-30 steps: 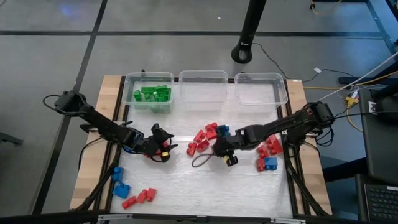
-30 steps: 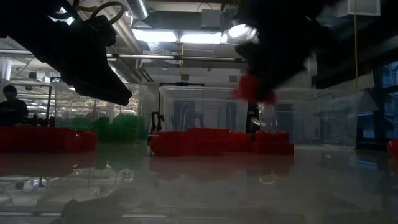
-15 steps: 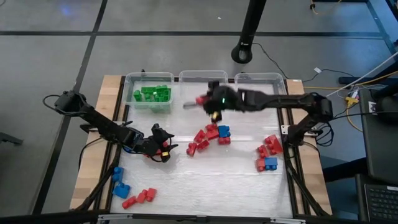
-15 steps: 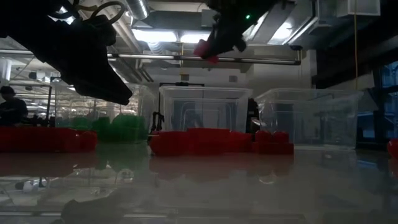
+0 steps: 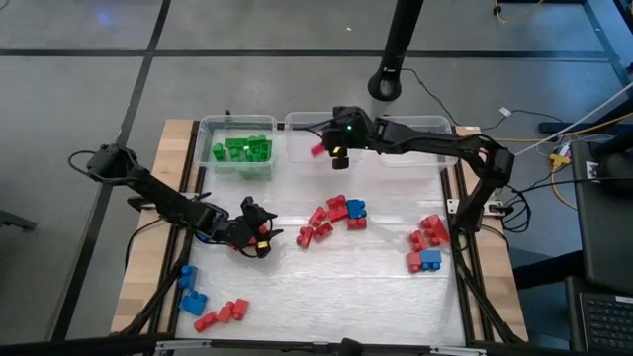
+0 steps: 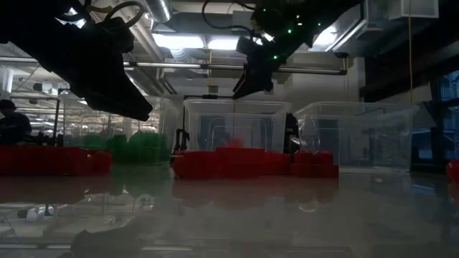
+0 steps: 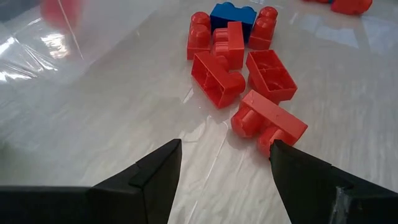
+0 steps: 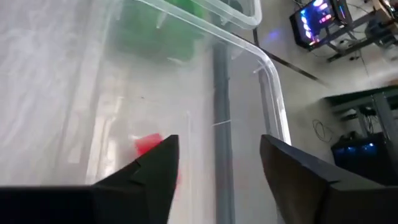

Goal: Sort blocks
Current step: Put the red game piece into the middle transparent bin

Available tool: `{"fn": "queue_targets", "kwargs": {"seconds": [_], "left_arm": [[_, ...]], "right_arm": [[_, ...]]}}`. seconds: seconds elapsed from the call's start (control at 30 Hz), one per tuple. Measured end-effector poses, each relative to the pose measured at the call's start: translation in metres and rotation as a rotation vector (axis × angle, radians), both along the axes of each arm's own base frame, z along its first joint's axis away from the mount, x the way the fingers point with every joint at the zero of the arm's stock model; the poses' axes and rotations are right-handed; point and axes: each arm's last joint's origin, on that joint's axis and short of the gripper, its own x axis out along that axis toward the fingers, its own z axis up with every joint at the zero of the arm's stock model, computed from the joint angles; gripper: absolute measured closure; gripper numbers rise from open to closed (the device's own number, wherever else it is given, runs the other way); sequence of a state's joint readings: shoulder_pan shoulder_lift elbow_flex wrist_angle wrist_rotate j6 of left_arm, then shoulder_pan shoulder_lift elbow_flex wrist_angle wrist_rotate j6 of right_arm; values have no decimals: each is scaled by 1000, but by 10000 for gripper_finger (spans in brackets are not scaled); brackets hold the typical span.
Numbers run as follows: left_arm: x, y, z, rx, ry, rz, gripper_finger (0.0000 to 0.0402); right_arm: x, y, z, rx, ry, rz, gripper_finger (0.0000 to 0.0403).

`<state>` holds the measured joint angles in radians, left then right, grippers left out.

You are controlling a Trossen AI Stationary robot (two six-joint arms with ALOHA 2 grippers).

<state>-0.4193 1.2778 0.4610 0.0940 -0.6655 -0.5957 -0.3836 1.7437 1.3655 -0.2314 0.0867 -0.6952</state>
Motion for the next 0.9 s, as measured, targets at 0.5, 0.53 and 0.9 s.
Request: {"fn": "queue_targets", "kwargs": {"seconds": [0.5,0.53,0.9], "left_arm": [[0,0,0,1,0,0,171],[0,0,0,1,0,0,171],[0,0,0,5,2,-3,171]], "right_arm": [[-21,77,85,69,178,159,66],[-23,86,91,75,184,179,66],[-10,176,69,79,239,413,65]]}}
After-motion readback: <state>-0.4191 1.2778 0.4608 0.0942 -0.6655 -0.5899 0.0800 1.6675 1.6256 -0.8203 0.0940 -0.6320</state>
